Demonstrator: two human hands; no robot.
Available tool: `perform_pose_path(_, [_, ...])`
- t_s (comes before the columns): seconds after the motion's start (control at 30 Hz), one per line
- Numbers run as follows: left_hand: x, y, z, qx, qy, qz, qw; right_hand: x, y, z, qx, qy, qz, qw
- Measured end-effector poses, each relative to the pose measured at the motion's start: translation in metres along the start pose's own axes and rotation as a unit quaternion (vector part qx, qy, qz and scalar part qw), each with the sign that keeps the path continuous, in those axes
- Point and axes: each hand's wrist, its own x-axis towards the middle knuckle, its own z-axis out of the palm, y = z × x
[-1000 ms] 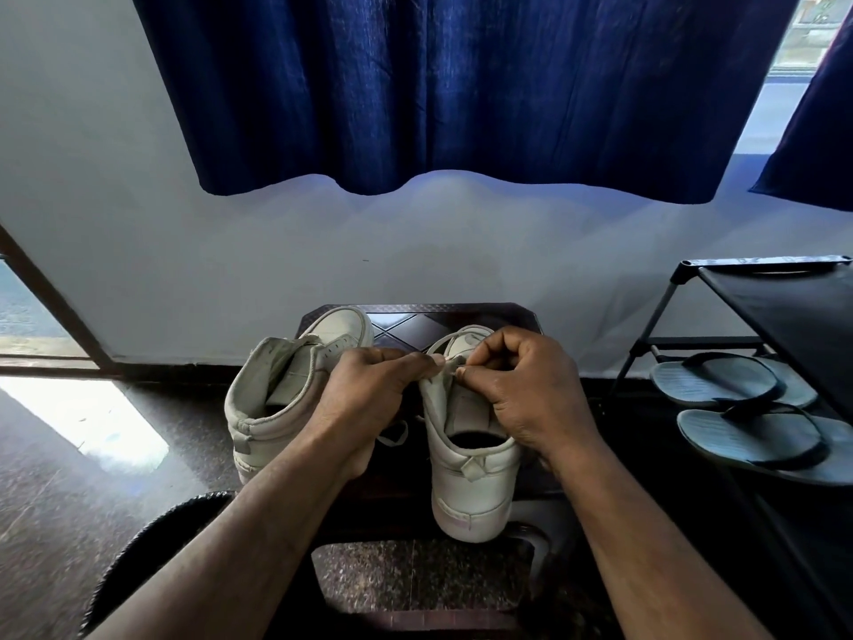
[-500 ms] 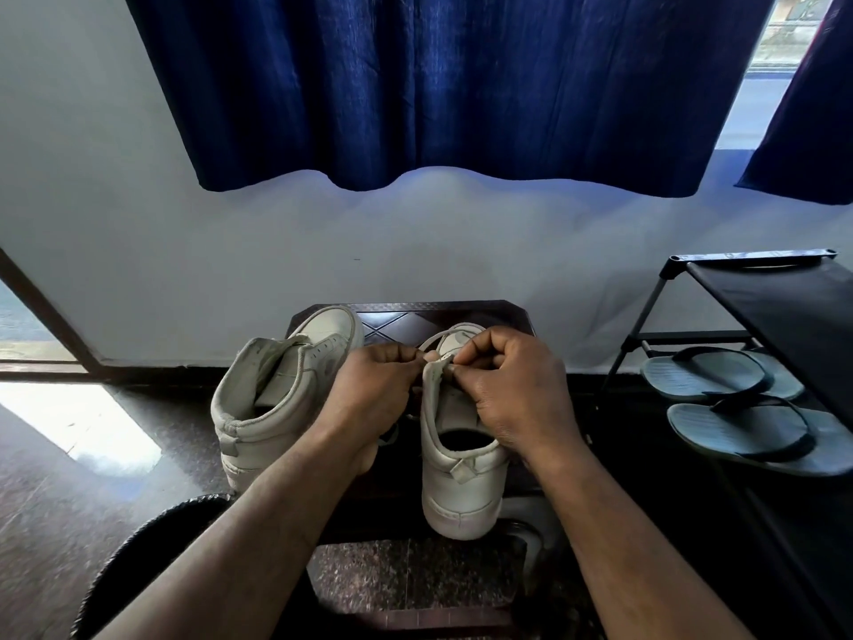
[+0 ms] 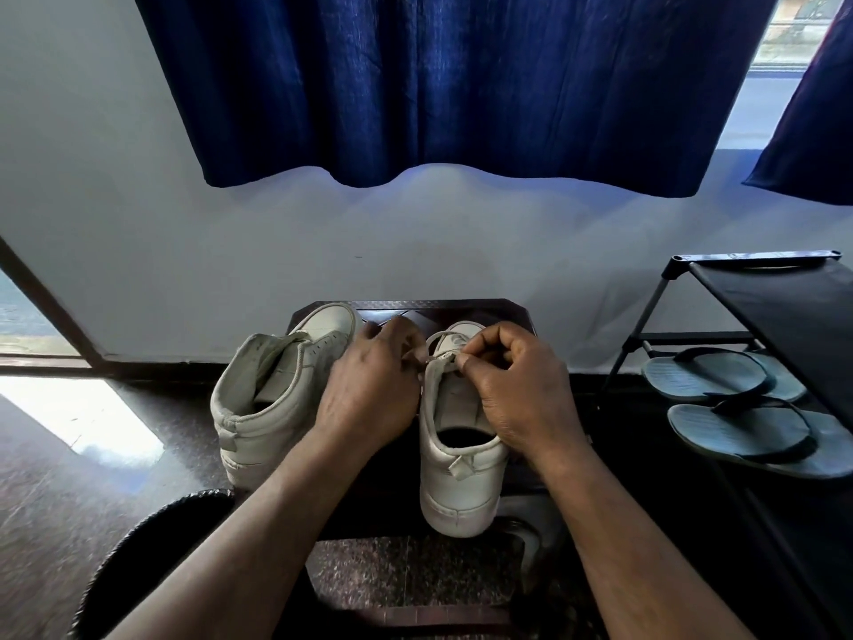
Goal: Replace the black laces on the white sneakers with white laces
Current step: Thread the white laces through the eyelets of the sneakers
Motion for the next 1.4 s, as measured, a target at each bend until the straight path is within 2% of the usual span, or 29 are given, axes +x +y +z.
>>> perform_pose_path(0.1, [0.001, 0.002, -0.002, -0.088, -0.051, 0.008, 0.995, 0.000, 0.000, 0.000, -0.003, -0.005, 0.000, 1.000])
perform_pose_path(0.27, [-0.001, 0.003, 0.004, -0.138, -0.099, -0.062, 0.984, 0.001, 0.000, 0.002, -0.009, -0.012, -0.002, 1.000])
perform_pose_path(0.3, [0.001, 0.001, 0.004, -0.113, -0.099, -0.062, 0.987, 0.002, 0.001, 0.001, -0.010, -0.015, -0.002, 1.000])
perform_pose_path(0.37, [0.004, -0.007, 0.003, 0.024, -0.089, -0.047, 0.995, 0.002, 0.002, 0.001, -0.011, -0.020, -0.001, 1.000])
perform_pose_path(0.43, [0.000, -0.016, 0.004, 0.162, -0.094, -0.048, 0.981, 0.003, 0.003, 0.001, -0.015, -0.018, -0.006, 1.000])
perform_pose_path(0.47, [-0.004, -0.017, 0.005, 0.188, -0.104, -0.049, 0.975, 0.003, 0.003, 0.002, -0.018, -0.016, -0.010, 1.000])
perform_pose_path(0.53, [-0.008, -0.013, 0.005, 0.160, -0.092, -0.021, 0.983, 0.004, 0.003, 0.002, -0.017, -0.012, -0.016, 1.000])
perform_pose_path(0.6, [-0.005, -0.008, 0.001, 0.051, -0.049, 0.006, 0.997, 0.003, 0.002, 0.001, -0.012, -0.014, -0.019, 1.000])
perform_pose_path(0.67, [-0.002, -0.003, -0.003, -0.053, -0.044, 0.007, 0.998, 0.002, 0.002, 0.001, -0.012, -0.018, -0.023, 0.999])
perform_pose_path(0.83, [-0.002, 0.002, 0.001, -0.081, -0.101, -0.024, 0.991, 0.001, -0.002, -0.001, -0.003, -0.020, -0.031, 0.999])
perform_pose_path(0.87, [-0.002, 0.002, 0.001, -0.070, -0.098, -0.027, 0.992, 0.001, -0.002, -0.001, -0.003, -0.022, -0.033, 0.999])
perform_pose_path(0.97, [-0.001, -0.007, -0.001, 0.110, -0.070, 0.003, 0.991, 0.001, -0.001, 0.000, 0.000, -0.022, -0.034, 0.999])
perform_pose_path(1.03, [-0.006, -0.012, -0.001, 0.166, -0.078, 0.002, 0.983, 0.002, -0.001, 0.000, -0.001, -0.015, -0.043, 0.999])
perform_pose_path(1.13, [-0.006, -0.008, -0.003, 0.090, -0.051, 0.017, 0.995, 0.002, -0.001, -0.002, 0.026, -0.011, -0.051, 0.998])
perform_pose_path(1.23, [-0.001, -0.001, -0.006, -0.069, -0.065, 0.008, 0.995, 0.003, -0.001, -0.003, 0.095, -0.031, -0.039, 0.994])
perform_pose_path(1.4, [-0.001, 0.004, 0.000, -0.097, -0.107, -0.028, 0.989, 0.004, -0.002, -0.005, 0.157, -0.055, -0.023, 0.986])
